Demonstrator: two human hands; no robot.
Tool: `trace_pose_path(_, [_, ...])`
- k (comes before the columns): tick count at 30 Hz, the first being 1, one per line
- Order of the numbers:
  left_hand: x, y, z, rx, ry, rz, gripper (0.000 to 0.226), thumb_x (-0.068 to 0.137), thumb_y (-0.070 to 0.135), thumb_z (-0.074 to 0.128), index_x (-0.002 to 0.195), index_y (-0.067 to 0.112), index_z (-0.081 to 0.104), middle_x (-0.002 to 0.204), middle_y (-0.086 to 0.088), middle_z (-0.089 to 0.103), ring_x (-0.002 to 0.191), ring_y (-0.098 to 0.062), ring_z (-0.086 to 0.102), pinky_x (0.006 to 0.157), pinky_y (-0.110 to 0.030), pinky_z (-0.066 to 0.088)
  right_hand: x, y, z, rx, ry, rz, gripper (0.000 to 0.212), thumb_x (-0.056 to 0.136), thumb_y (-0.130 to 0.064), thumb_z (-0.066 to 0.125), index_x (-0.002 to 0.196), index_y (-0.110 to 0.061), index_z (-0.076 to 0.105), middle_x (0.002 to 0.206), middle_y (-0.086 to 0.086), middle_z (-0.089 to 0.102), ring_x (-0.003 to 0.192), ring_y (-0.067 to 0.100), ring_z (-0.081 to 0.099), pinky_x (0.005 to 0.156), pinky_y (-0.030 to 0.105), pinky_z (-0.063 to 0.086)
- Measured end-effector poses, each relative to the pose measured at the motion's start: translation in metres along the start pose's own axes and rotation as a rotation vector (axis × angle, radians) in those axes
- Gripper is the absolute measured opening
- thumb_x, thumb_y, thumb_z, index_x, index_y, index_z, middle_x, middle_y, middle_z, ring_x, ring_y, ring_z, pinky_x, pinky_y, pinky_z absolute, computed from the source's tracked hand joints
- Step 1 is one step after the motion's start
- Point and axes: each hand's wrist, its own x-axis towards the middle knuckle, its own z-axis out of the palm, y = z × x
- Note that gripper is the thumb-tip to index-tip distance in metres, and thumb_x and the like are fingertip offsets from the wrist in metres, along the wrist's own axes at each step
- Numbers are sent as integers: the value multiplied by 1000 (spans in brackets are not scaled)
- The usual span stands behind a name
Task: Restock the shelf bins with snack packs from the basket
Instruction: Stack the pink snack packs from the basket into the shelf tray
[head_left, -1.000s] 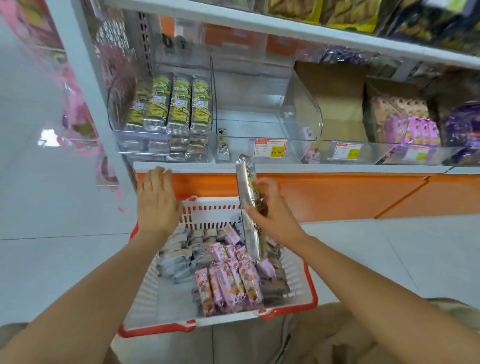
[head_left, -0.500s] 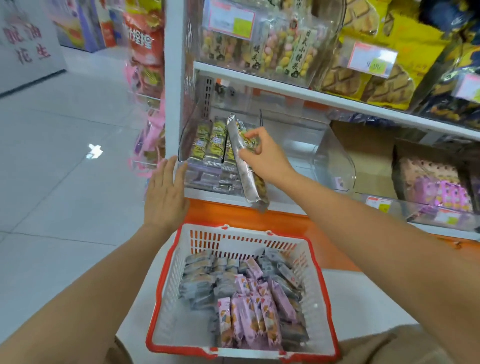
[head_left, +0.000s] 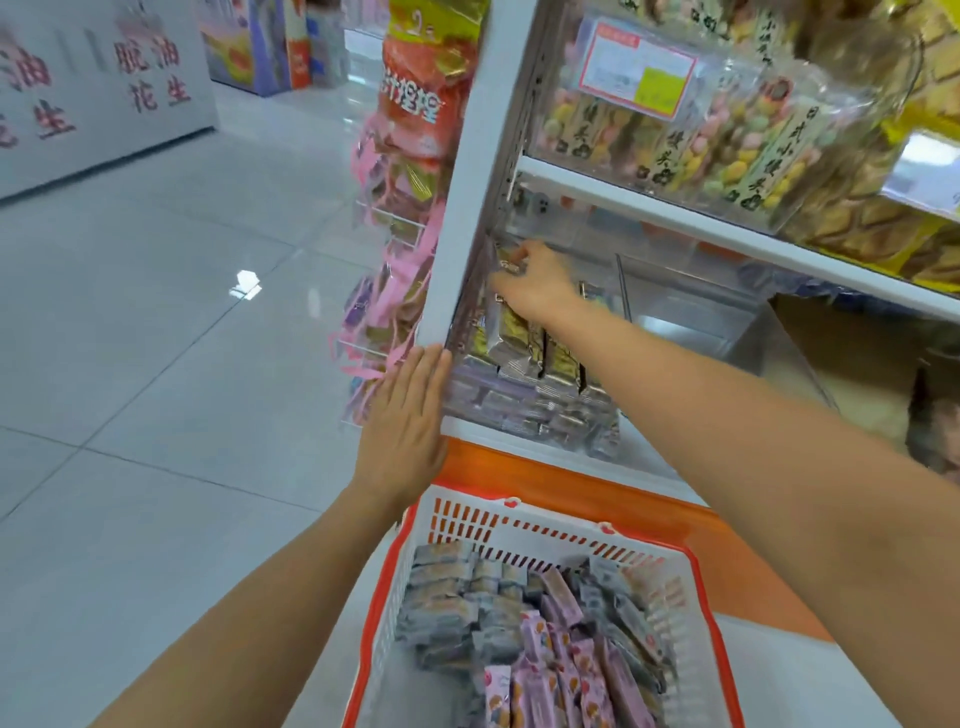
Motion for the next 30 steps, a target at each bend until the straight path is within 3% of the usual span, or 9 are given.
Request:
trace_pose_path(4, [1, -5, 1, -33, 34, 39, 82, 85, 9, 57, 155, 8, 16, 161, -12, 20, 151, -26, 11, 120, -48, 22, 15, 2, 11, -110, 64, 30, 52, 89, -33, 65, 132, -9, 49, 126, 11, 60, 112, 29, 59, 76, 27, 41])
trace_pose_path(10, [1, -7, 3, -88, 92, 69, 80, 83, 7, 59, 154, 9, 21, 160, -12, 25, 150, -26, 16, 120, -46, 23, 21, 12, 27, -216, 108, 40, 49, 86, -41, 68, 116, -4, 54, 118, 17, 59, 104, 32, 59, 69, 27, 35])
trace_pose_path(13, [1, -7, 3, -100, 108, 76, 81, 82, 5, 59, 154, 10, 20, 159, -12, 26, 149, -26, 18, 119, -47, 25, 23, 12, 31, -258, 90, 46, 33, 86, -42, 65, 82, -11, 56, 100, 19, 60, 85, 29, 60, 63, 25, 35])
trace_pose_path(15, [1, -7, 2, -106, 109, 81, 82, 81, 4, 59, 154, 10, 20, 159, -12, 27, 149, -26, 19, 119, -47, 24, 24, 14, 31, -277, 80, 43, 42, 88, -41, 62, 60, -16, 42, 85, 16, 49, 69, 26, 49, 50, 28, 26])
trace_pose_path(18, [0, -7, 2, -102, 90, 76, 83, 81, 4, 59, 154, 10, 21, 160, -11, 25, 150, -25, 17, 120, -46, 23, 18, 20, 28, -279, 63, 11, 46, 88, -35, 63, 55, -17, 36, 83, 13, 39, 67, 24, 40, 48, 29, 19])
trace_pose_path(21, [1, -6, 3, -102, 76, 57, 83, 82, 7, 58, 155, 11, 20, 161, -10, 23, 150, -25, 15, 121, -44, 20, 8, 26, 25, -262, 11, -25, 32, 89, -39, 64, 75, -10, 60, 95, 13, 52, 82, 26, 51, 63, 28, 35])
trace_pose_path(22, [0, -6, 3, -103, 73, 50, 82, 82, 7, 58, 155, 11, 20, 161, -10, 23, 150, -25, 15, 121, -44, 18, 6, 29, 24, -250, -11, -36, 35, 89, -40, 64, 96, -7, 68, 108, 14, 58, 96, 28, 56, 77, 29, 42])
trace_pose_path(24, [0, -5, 3, -108, 68, 42, 82, 83, 8, 57, 155, 11, 20, 161, -10, 22, 151, -24, 13, 121, -44, 17, 2, 33, 22, -235, -31, -65, 53, 87, -45, 65, 124, -7, 63, 130, 14, 56, 120, 30, 52, 101, 36, 42])
trace_pose_path(30, [0, -5, 1, -122, 30, 39, 75, 88, 17, 47, 156, 11, 16, 162, -11, 20, 151, -25, 12, 120, -48, 22, -20, 35, 9, -221, -134, -118, 62, 84, -52, 67, 138, -27, 52, 146, 9, 40, 138, 27, 28, 111, 42, 27])
